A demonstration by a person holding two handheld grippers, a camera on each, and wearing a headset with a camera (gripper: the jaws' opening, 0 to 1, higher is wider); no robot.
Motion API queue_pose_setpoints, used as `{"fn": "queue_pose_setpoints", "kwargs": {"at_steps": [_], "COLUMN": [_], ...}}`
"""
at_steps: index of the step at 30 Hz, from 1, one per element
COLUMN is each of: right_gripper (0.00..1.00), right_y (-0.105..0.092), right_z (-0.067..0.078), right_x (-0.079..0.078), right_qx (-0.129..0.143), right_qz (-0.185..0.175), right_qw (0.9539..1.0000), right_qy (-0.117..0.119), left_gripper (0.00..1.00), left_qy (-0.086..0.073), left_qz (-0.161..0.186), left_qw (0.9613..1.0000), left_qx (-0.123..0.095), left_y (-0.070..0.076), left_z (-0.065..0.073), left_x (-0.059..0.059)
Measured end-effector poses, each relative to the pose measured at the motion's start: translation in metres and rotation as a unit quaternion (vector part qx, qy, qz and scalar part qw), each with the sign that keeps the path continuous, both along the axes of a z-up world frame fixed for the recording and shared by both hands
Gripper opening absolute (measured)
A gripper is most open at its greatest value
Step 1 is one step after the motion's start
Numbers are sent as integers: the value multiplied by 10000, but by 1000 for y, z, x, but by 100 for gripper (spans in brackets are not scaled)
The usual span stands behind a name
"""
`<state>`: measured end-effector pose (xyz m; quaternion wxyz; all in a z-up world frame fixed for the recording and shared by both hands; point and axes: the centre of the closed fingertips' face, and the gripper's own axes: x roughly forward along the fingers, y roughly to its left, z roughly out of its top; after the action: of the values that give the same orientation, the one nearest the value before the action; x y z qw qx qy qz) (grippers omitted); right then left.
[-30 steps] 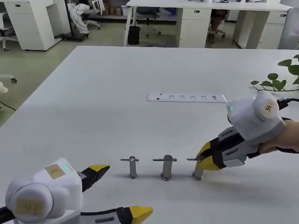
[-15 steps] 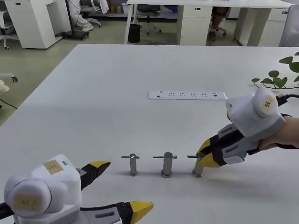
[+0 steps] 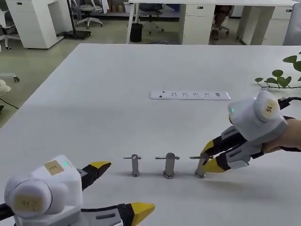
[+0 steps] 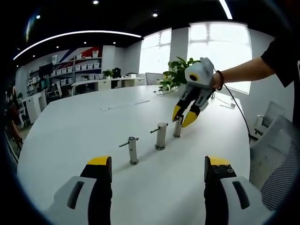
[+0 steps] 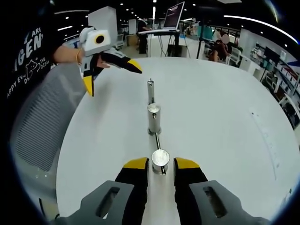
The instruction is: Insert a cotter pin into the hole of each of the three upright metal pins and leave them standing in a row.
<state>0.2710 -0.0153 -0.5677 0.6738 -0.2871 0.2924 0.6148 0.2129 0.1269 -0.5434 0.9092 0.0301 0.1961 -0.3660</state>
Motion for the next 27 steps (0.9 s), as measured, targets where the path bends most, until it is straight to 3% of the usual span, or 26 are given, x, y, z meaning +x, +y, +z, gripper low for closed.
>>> {"fn": "queue_pose_setpoints", "kwargs": {"at_steps": [3, 7, 11, 16, 20, 25, 26, 27], "right_gripper": [18, 19, 25, 30, 36, 43, 45, 46], "right_y": [3, 6, 7, 10, 4, -1, 0, -2], "right_z": [6, 13, 18, 36, 38, 43, 44, 45], "right_x": [-2, 0, -2, -5, -3, -5, -7, -7], "right_qx": [164, 469, 656, 1344, 1443, 1644, 1669, 1690], "right_qz": [-153, -611, -870, -1645, -1955, -2559, -2554, -2687], "right_qw": [9997, 9970, 9940, 9772, 9700, 9526, 9523, 9482], "right_qy": [15, 76, -24, 35, -73, -42, -79, -110], "left_gripper": [80, 79, 78, 77, 77, 77, 77, 77], "left_qy": [11, 47, 53, 70, 7, -57, -42, -49], "left_qz": [30, 127, 198, 297, 372, 439, 469, 495], "left_qw": [10000, 9999, 9998, 9995, 9992, 9990, 9989, 9988], "left_qx": [-6, 12, -24, -14, -115, 44, 41, 35], "left_y": [1, 5, 8, 10, 11, 13, 14, 14], "left_z": [0, 0, 3, 10, 19, 22, 22, 23], "left_x": [2, 4, 6, 9, 11, 12, 12, 13]}}
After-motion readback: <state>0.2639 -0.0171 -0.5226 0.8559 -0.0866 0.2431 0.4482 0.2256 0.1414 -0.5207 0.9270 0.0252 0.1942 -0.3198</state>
